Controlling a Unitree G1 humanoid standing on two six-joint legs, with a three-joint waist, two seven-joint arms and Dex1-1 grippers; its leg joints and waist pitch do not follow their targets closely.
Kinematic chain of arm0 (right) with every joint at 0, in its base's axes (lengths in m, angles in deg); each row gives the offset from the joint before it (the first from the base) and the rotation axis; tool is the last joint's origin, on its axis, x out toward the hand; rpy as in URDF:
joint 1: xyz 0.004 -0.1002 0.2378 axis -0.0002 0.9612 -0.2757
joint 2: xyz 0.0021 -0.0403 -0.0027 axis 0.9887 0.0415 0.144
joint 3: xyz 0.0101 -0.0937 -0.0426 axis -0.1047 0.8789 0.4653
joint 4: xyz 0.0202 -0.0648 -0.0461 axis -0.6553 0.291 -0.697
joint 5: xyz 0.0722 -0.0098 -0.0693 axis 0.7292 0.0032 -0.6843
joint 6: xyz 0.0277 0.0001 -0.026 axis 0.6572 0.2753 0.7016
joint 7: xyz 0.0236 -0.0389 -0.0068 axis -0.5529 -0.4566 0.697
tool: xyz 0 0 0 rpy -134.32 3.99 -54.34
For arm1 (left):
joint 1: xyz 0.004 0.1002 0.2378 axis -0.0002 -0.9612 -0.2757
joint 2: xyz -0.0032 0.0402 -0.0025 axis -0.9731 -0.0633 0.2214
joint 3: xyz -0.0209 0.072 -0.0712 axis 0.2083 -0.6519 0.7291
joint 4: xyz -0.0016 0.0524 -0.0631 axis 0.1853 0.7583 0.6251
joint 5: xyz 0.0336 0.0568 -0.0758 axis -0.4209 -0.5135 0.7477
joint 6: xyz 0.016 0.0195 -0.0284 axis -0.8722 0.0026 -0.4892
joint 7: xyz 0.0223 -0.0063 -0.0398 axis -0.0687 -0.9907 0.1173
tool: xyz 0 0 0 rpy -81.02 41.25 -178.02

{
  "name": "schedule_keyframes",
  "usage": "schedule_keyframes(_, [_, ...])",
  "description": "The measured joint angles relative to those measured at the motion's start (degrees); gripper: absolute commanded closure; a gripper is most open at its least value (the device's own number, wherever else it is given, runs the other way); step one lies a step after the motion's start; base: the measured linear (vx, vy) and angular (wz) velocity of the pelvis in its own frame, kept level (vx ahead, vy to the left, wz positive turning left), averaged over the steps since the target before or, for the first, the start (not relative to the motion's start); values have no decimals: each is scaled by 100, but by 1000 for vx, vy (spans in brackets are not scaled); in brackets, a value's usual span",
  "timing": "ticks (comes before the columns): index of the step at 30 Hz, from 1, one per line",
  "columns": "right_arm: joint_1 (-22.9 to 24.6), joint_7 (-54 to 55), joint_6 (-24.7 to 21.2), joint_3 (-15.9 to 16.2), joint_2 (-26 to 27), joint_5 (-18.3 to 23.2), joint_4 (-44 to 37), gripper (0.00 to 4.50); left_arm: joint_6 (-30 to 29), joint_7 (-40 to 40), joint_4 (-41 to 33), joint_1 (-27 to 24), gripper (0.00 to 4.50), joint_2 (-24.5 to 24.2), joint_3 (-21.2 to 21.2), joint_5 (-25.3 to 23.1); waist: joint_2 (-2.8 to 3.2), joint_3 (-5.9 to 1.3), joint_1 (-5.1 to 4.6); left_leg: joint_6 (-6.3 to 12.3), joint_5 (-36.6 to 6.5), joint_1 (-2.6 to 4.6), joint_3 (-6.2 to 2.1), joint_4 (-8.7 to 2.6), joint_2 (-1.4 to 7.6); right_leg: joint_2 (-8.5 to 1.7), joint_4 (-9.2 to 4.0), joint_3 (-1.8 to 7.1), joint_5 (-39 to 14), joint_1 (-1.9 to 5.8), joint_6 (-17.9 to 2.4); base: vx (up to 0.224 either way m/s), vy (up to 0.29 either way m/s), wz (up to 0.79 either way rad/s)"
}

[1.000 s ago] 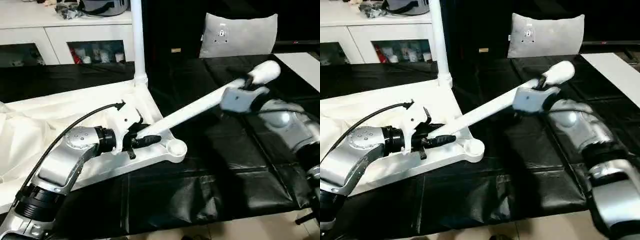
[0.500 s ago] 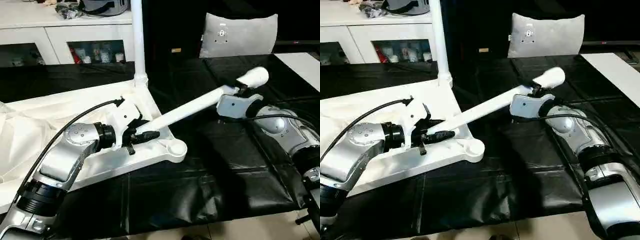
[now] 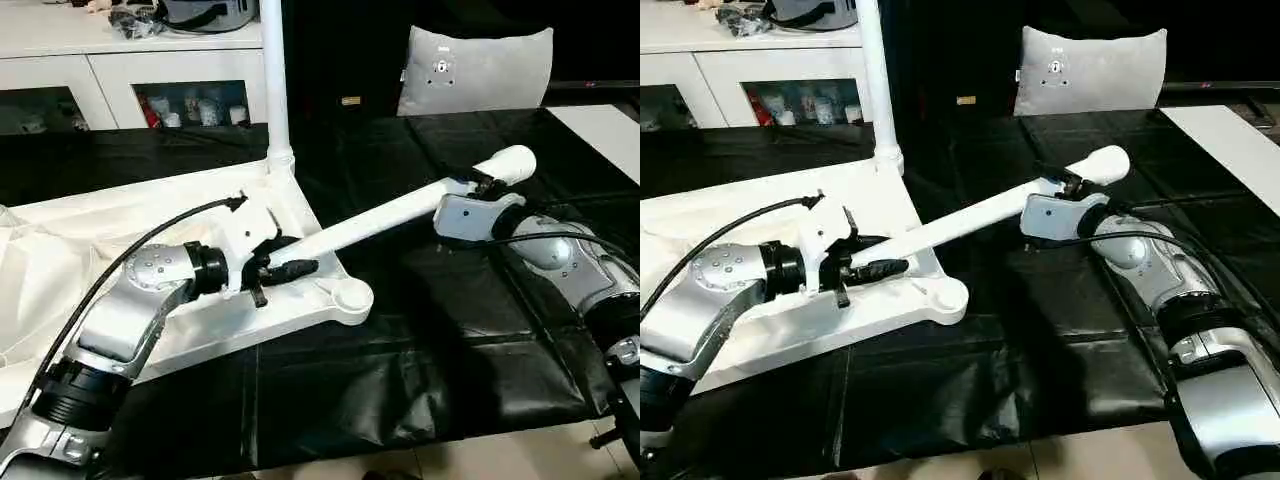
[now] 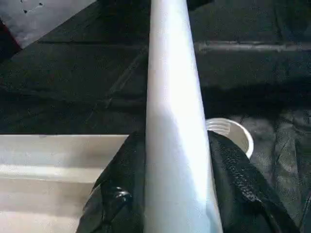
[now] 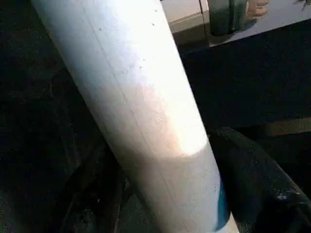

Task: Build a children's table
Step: Insert table leg to table base

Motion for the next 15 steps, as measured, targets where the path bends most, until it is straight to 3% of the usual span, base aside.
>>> schedule_keyframes(2, [112, -74, 13, 3, 54, 79, 76, 209, 210, 62, -2, 96, 241, 121, 436, 288, -15, 0, 2, 0, 0, -1, -2, 3, 4, 4, 0, -4, 2, 1, -4, 0, 0, 0])
schedule_keyframes(4, [217, -118, 60, 8, 117, 125, 145, 246, 345, 74, -32, 203, 200, 91, 603, 345, -6, -5, -6, 1, 0, 1, 1, 4, 0, -1, 0, 2, 2, 1, -4, 0, 0, 0])
schedule_keyframes(8, [246, -134, 59, 3, 62, 150, 179, 263, 420, 131, 35, 154, 194, 76, 797, 403, -8, -4, -53, 1, 0, 0, -1, 10, 1, 0, 2, 0, 3, 2, -4, 0, 0, 0])
schedule_keyframes(9, [246, -135, 52, -2, 56, 162, 179, 289, 435, 148, 71, 153, 158, 113, 851, 445, -8, -4, -65, 0, 0, 0, -1, 12, 1, 0, 3, 0, 3, 2, -4, 0, 0, 0])
schedule_keyframes(13, [247, -173, 22, -14, 66, 252, 179, 312, 487, 295, 208, 154, 157, 284, 1173, 676, -9, -4, -109, 1, 0, -1, -1, 17, 1, 0, 4, -1, 4, 3, -3, 0, 0, 0])
schedule_keyframes(15, [251, -186, -14, -16, 64, 259, 179, 336, 490, 338, 217, 155, 117, 309, 1257, 728, -9, -4, -114, 2, 0, -1, -2, 17, 1, 0, 3, -1, 4, 4, -3, 0, 0, 0])
